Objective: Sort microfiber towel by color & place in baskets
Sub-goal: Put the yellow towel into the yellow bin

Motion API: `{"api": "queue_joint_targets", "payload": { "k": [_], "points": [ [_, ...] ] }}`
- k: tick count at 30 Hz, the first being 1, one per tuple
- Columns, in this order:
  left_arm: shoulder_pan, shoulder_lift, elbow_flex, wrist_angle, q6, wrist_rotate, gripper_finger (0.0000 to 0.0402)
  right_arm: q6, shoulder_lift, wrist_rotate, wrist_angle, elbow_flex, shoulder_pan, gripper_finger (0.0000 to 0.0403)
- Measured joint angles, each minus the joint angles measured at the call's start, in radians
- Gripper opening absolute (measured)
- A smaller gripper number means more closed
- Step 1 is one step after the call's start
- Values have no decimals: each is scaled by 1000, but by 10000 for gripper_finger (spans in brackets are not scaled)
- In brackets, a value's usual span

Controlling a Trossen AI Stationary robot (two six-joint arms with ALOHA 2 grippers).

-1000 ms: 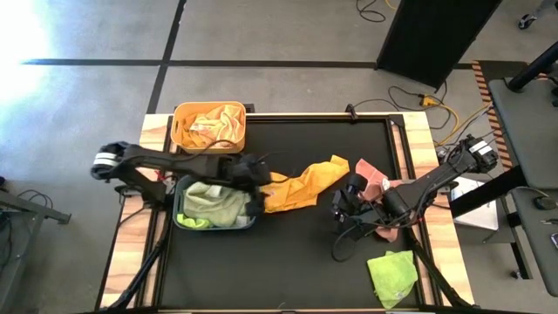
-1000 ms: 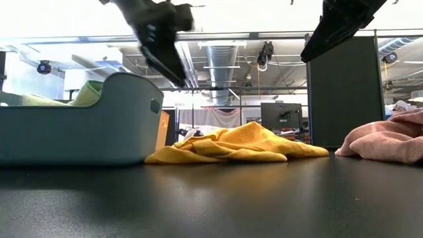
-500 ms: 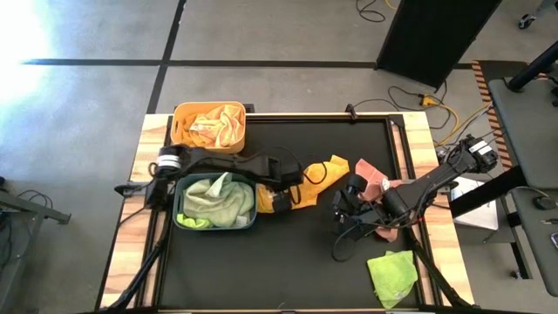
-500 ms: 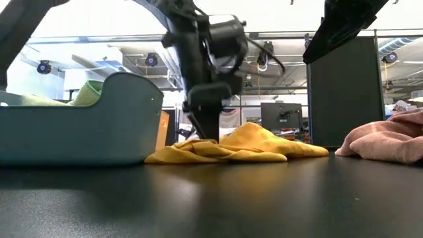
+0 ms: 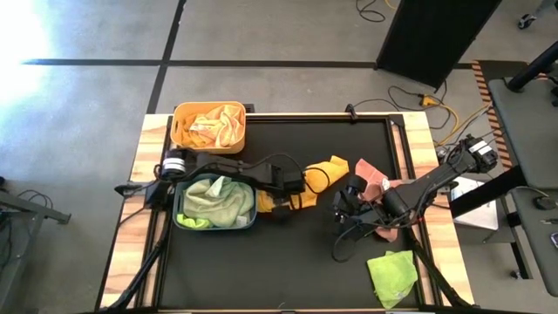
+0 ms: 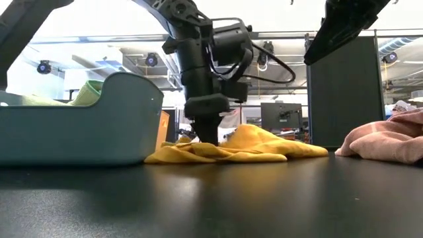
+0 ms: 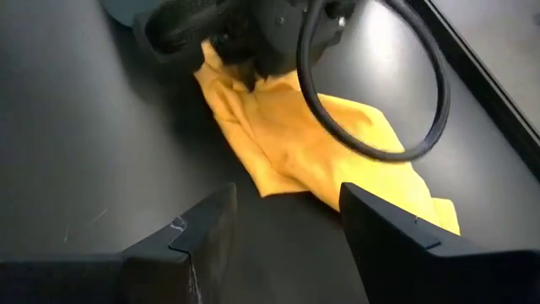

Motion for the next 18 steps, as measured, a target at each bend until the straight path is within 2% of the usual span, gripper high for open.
{"api": "queue_joint_targets", "payload": {
  "k": [3,10,12,15,17,18],
  "points": [
    [-11,-79,-7,-23,10,-95,10,0,0,0,2,0,0,203],
    [-22,-365,-50,-8,61,-370,2,5,0,0,8,0,-3,203],
    [-21,-473,-81,-18,75,-502,2,20,0,0,9,0,-3,203],
    [-21,-646,-138,-87,42,-758,1,47,0,0,10,0,-3,203],
    [-13,-748,-186,-167,-29,-855,1,57,0,0,9,0,-2,203],
    [-4,-796,-206,-216,-78,-863,1,58,0,0,9,0,-2,203]
  ]
}}
